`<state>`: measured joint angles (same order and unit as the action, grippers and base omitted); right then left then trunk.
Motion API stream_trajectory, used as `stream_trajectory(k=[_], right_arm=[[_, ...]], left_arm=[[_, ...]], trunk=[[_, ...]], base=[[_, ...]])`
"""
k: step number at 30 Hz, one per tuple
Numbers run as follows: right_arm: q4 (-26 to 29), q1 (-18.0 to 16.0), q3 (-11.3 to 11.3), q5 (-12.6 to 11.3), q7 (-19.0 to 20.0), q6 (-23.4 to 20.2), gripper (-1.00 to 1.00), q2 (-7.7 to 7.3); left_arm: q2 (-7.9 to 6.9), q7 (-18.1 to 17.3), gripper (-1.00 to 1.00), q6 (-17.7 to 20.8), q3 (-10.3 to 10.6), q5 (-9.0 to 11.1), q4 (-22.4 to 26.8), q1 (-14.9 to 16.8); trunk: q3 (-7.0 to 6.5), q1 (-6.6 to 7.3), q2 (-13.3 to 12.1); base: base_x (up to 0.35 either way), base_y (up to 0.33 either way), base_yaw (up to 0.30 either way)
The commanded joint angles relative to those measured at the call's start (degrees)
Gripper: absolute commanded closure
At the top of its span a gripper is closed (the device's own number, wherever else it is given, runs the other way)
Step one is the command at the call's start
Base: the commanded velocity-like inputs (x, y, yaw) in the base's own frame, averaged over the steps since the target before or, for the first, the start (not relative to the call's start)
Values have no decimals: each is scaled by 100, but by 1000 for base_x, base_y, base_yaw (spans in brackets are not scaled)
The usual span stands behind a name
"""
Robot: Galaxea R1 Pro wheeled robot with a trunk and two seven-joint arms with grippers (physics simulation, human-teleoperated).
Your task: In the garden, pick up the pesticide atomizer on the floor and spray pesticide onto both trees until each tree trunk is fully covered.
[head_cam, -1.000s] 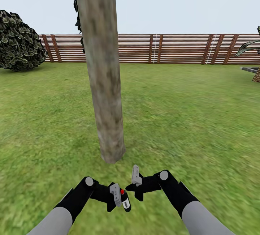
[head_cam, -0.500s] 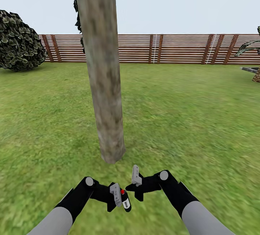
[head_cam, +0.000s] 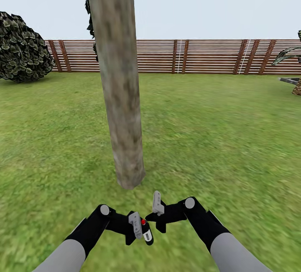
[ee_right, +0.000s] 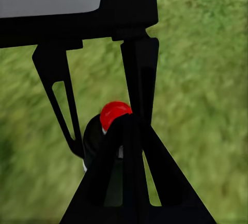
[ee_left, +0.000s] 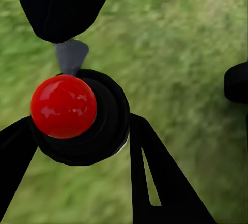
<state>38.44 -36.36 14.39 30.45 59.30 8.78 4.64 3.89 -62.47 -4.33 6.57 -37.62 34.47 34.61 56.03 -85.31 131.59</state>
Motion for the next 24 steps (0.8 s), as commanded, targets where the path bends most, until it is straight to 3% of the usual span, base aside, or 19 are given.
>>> stream_trajectory(k=[1, 16, 17, 20, 24], right_arm=[[5, -2, -6, 59, 3, 55, 100, 2], [5, -2, -6, 58, 3, 60, 100, 2], [19, -2, -6, 58, 3, 62, 100, 2], [18, -2, -6, 58, 3, 63, 100, 2], [15, -2, -6, 58, 3, 63, 100, 2]], left_arm=[[3, -11, 100, -45, -6, -43, 7, 2], [1, -11, 100, -42, -14, -43, -3, 2], [-368, 6, 100, -82, -15, -116, -89, -44], [-492, 7, 100, -92, -15, -119, -90, -50], [-521, 7, 100, -94, -15, -111, -90, -45]], trunk=[[5, 1, 2], [5, 1, 2], [5, 1, 2], [5, 1, 2], [5, 1, 2]], base=[[0, 0, 0], [0, 0, 0], [0, 0, 0], [0, 0, 0], [0, 0, 0]])
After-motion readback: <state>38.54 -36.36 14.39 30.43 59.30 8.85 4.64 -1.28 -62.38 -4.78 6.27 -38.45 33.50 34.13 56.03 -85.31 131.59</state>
